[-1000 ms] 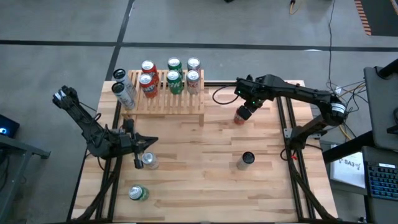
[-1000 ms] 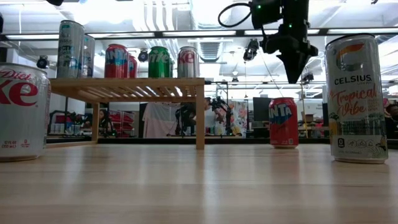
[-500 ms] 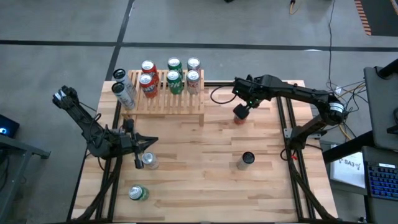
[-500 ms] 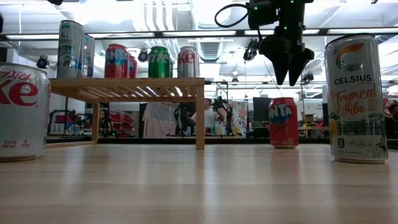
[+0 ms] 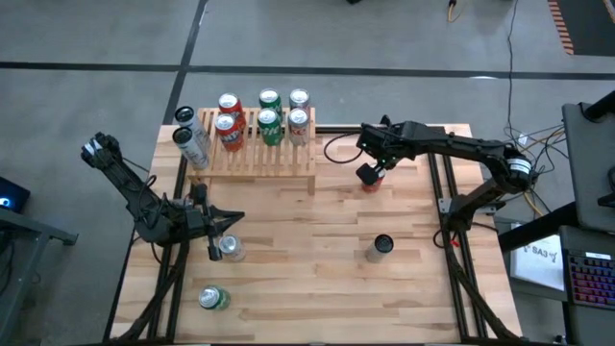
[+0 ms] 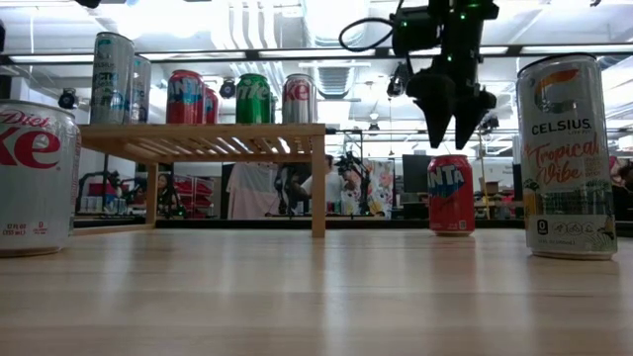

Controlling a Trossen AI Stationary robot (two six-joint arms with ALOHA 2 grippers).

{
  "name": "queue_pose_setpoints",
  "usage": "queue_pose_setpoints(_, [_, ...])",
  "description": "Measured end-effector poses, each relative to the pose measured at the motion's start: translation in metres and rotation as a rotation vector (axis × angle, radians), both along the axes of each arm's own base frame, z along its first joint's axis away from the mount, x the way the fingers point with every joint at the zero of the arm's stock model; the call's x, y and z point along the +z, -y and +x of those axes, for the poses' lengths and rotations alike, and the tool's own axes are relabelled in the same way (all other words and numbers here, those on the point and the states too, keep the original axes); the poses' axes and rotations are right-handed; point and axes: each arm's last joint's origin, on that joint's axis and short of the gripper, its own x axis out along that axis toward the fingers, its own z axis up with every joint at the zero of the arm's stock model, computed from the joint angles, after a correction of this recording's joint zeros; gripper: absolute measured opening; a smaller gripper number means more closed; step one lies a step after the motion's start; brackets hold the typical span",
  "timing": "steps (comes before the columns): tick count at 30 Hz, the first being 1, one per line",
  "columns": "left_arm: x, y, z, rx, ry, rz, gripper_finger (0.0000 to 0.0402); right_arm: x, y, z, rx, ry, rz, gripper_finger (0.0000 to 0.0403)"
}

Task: Place canned beverage on shelf
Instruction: Put the orange soda can on the shelf aligned with the other orange soda can

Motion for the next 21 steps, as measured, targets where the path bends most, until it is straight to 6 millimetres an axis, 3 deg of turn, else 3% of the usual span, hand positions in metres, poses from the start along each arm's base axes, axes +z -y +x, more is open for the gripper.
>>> queue_pose_setpoints(21, [0.0,0.0,0.0,0.0,-0.001,0.004,0.0,-0.062,-0.001,0.001,-0.025,0.09,0.006,0.0359])
